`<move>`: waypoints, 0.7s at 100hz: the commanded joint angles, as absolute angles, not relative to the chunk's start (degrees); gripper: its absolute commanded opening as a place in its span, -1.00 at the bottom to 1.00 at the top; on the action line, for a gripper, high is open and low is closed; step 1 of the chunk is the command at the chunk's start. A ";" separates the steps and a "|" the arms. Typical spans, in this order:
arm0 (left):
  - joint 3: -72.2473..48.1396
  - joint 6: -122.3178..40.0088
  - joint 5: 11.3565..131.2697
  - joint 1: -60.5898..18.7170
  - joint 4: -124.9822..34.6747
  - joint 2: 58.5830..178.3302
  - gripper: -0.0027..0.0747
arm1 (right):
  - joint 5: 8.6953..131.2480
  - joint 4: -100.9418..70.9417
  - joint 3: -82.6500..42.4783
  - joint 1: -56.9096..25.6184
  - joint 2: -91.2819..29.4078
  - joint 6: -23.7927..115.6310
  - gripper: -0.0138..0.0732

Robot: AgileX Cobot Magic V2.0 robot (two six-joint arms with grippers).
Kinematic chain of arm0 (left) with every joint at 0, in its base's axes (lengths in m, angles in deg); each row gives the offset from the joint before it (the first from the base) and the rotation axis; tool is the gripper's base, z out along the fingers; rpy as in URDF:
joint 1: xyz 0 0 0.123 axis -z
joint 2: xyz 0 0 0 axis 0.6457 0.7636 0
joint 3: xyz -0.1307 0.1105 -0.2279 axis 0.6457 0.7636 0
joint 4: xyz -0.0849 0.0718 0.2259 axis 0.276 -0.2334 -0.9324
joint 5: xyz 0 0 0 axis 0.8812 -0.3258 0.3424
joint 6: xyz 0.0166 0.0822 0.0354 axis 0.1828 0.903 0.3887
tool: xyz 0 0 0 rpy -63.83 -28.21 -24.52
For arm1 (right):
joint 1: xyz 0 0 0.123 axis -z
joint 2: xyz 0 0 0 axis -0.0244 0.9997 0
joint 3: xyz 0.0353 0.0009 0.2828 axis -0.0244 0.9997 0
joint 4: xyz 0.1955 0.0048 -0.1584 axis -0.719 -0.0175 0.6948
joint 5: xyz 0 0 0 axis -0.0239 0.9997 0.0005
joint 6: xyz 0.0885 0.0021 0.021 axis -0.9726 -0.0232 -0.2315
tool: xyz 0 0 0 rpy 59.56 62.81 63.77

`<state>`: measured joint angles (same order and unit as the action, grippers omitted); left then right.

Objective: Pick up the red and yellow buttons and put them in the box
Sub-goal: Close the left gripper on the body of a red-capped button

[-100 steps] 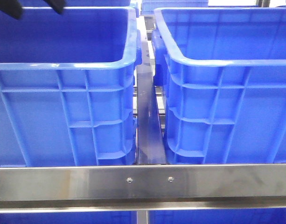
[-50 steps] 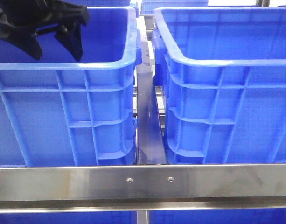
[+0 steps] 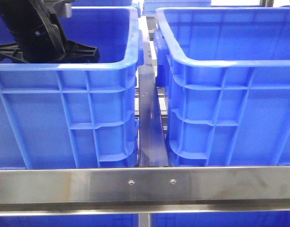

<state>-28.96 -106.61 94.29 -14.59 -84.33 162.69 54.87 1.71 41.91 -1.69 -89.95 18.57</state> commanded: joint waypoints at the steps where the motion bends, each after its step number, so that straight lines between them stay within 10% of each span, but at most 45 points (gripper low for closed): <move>1: -30.83 -107.40 90.80 -14.28 -85.02 160.32 0.37 | 50.13 1.67 41.86 -1.57 -91.13 18.82 -0.84; 70: -30.83 -108.53 89.16 -16.14 -85.24 160.32 0.37 | 50.13 1.67 41.86 -1.57 -91.13 18.82 -0.84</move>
<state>-28.96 -107.90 92.02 -16.02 -84.73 162.68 54.87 1.71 41.91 -1.69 -89.95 18.57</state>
